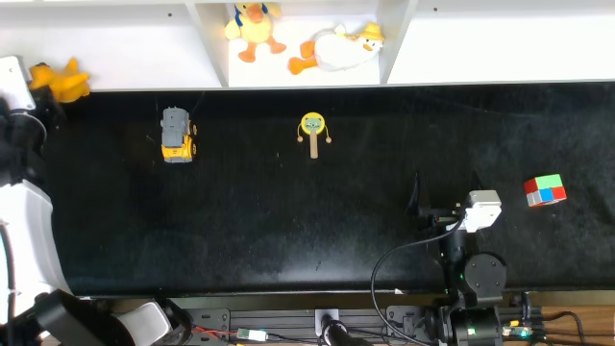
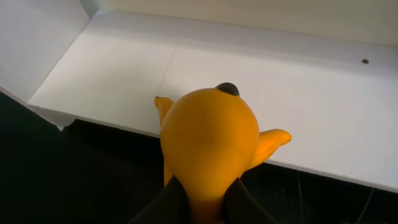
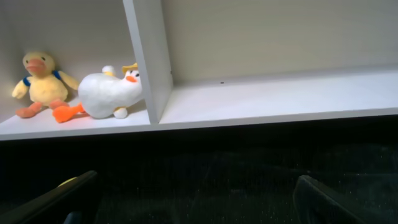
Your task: Store Toys
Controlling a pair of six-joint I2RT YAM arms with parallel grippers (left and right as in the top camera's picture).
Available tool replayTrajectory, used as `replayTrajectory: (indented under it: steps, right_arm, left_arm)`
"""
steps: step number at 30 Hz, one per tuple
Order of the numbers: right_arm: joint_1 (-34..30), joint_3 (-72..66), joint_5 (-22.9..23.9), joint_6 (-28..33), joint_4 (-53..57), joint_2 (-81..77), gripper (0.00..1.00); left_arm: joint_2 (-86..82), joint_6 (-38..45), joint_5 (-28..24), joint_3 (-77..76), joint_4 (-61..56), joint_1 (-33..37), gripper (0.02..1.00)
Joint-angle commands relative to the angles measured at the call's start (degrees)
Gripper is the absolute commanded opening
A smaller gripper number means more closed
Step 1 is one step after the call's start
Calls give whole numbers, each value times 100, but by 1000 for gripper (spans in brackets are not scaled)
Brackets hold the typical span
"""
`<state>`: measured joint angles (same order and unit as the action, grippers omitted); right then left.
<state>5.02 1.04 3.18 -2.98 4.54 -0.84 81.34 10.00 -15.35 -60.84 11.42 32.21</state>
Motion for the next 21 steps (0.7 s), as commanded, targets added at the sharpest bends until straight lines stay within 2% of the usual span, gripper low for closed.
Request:
replayTrajectory:
  steps: [1,3,8,11,21]
  right_arm:
    - [7,-76,-24,-24,-26,59,993]
    - [7,-76,-26,-24,-26,59,993]
    - [7,-76,-26,-24,-26,59,996]
    - [7,-76,-26,-24,-26,59,996]
    - [7,-76,-26,-24,-26,59,993]
  left_arm:
    - [-192,-431,153,-118,55,-120,187]
    - [-299,-428,293,-225,367,-205,198]
    - [-122,-356,1132,-1141,1786,-546,178]
    - [199,-258,1421,-1759,2315,-697,176]
    - [682,-280,1429,-2306,2376,-721,174]
